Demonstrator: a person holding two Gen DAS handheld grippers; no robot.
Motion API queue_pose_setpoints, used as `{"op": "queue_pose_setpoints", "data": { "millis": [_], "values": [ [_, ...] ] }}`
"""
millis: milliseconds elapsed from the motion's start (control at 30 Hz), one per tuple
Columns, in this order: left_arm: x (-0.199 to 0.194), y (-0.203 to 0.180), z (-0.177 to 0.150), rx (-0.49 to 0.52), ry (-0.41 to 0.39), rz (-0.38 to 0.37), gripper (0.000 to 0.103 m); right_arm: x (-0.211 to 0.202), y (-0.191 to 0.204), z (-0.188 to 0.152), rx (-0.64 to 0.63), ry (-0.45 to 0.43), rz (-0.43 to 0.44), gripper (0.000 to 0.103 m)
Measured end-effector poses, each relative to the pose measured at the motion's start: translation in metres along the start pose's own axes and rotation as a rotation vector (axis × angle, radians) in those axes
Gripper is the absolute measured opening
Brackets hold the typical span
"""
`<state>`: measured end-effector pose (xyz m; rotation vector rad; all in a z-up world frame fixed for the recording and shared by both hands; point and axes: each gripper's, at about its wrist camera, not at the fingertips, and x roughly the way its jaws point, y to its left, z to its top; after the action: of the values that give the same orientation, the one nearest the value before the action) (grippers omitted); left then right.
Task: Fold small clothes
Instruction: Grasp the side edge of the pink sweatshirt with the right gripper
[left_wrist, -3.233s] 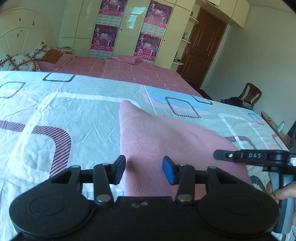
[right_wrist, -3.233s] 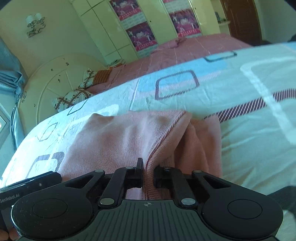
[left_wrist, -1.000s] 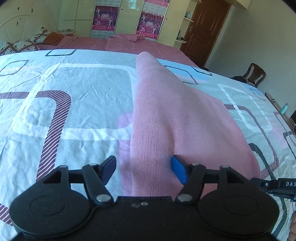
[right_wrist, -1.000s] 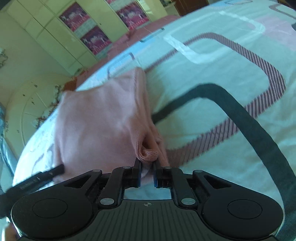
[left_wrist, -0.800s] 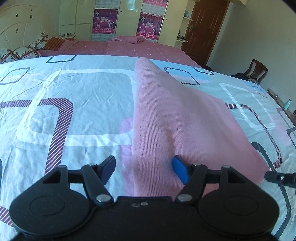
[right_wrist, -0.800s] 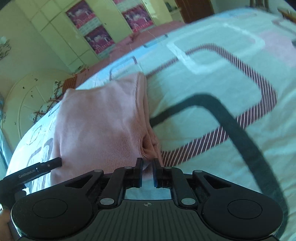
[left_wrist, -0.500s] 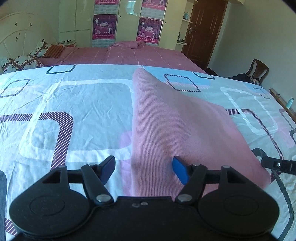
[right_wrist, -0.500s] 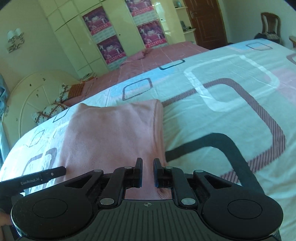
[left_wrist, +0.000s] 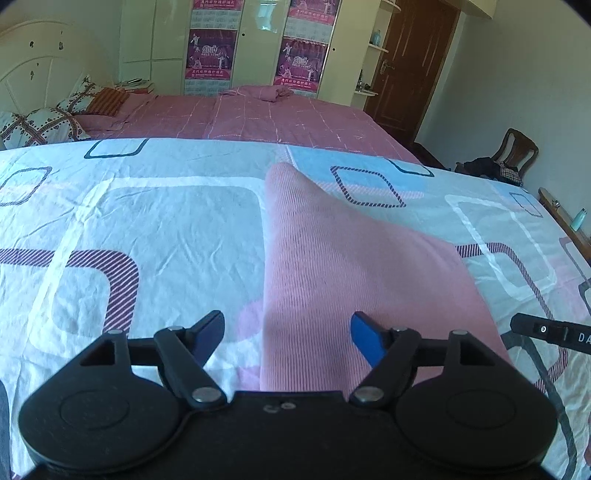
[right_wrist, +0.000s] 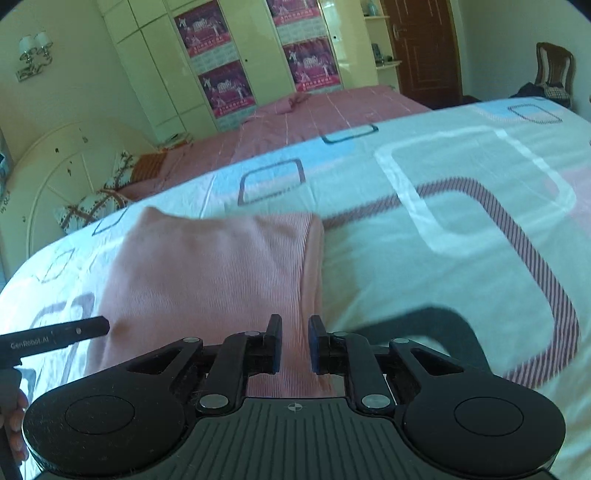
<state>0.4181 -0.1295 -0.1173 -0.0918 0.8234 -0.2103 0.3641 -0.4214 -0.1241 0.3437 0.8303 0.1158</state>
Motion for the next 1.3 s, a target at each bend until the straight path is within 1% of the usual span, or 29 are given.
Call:
{"op": "queue_pose_setpoints", "data": {
  "millis": [33,67,100,133,267,333,367,433,500,567,600,633,700,733,767,800,833,867,900,967,1067,1167,1200,1300],
  "values": [
    [0.004,0.0,0.005,0.005,-0.006,0.004,0.073,0.005,0.001,0.005,-0.001,-0.006,0.002,0.02],
    [0.009,0.0,0.01,0.006,-0.014,0.011,0.073,0.012,0.003,0.011,-0.002,-0.008,0.002,0.032],
    [0.014,0.002,0.015,0.0,-0.018,0.013,0.073,0.019,0.005,0.016,-0.003,-0.011,0.002,0.048],
    [0.021,0.003,0.019,-0.009,-0.017,0.016,0.072,0.026,0.007,0.02,-0.003,-0.016,-0.002,0.051],
    [0.045,0.013,0.029,-0.048,-0.006,0.014,0.073,0.061,0.012,0.033,-0.012,-0.011,-0.03,0.05],
    [0.054,0.019,0.029,-0.079,0.006,0.006,0.073,0.082,0.008,0.038,0.002,0.012,-0.037,0.045],
    [0.058,0.023,0.027,-0.108,0.018,0.002,0.074,0.092,0.005,0.041,0.015,0.027,-0.048,0.041],
    [0.064,0.029,0.021,-0.151,0.029,-0.008,0.075,0.105,0.0,0.043,0.037,0.027,-0.056,0.04],
    [0.067,0.032,0.014,-0.173,0.022,-0.018,0.077,0.116,-0.002,0.044,0.02,0.025,-0.071,0.039],
    [0.069,0.032,0.012,-0.177,0.016,-0.018,0.079,0.125,-0.002,0.04,-0.029,0.017,-0.088,0.039],
    [0.068,0.031,0.013,-0.175,0.017,-0.013,0.079,0.126,-0.001,0.038,-0.055,0.003,-0.095,0.039],
    [0.066,0.028,0.015,-0.166,0.017,-0.008,0.079,0.126,-0.003,0.038,-0.054,0.005,-0.088,0.039],
    [0.058,0.022,0.019,-0.12,-0.007,0.01,0.078,0.122,-0.01,0.042,-0.025,0.013,-0.067,0.039],
    [0.054,0.02,0.02,-0.102,-0.018,0.016,0.079,0.118,-0.013,0.043,-0.009,0.009,-0.068,0.04],
    [0.05,0.019,0.02,-0.094,-0.021,0.02,0.083,0.111,-0.016,0.044,0.012,-0.003,-0.065,0.04],
    [0.047,0.019,0.02,-0.095,-0.013,0.015,0.084,0.105,-0.018,0.044,0.032,-0.01,-0.043,0.04],
    [0.044,0.02,0.019,-0.099,-0.004,0.006,0.085,0.099,-0.021,0.044,0.05,-0.008,-0.012,0.041],
    [0.042,0.021,0.017,-0.103,0.004,-0.004,0.085,0.094,-0.023,0.042,0.06,0.001,0.007,0.044],
    [0.04,0.021,0.015,-0.106,0.011,-0.012,0.085,0.088,-0.024,0.04,0.069,0.004,0.02,0.051],
    [0.036,0.023,0.01,-0.121,0.024,-0.034,0.086,0.08,-0.027,0.034,0.083,0.009,0.053,0.059],
    [0.035,0.023,0.004,-0.135,0.061,-0.08,0.089,0.074,-0.03,0.026,0.108,0.033,0.086,0.059],
    [0.036,0.016,-0.003,-0.125,0.092,-0.115,0.089,0.077,-0.032,0.017,0.114,0.069,0.084,0.059],
    [0.038,0.014,-0.005,-0.117,0.099,-0.122,0.089,0.078,-0.034,0.013,0.127,0.081,0.096,0.059],
    [0.044,0.008,-0.009,-0.121,0.123,-0.147,0.087,0.077,-0.035,0.007,0.149,0.079,0.122,0.059]
  ]
}}
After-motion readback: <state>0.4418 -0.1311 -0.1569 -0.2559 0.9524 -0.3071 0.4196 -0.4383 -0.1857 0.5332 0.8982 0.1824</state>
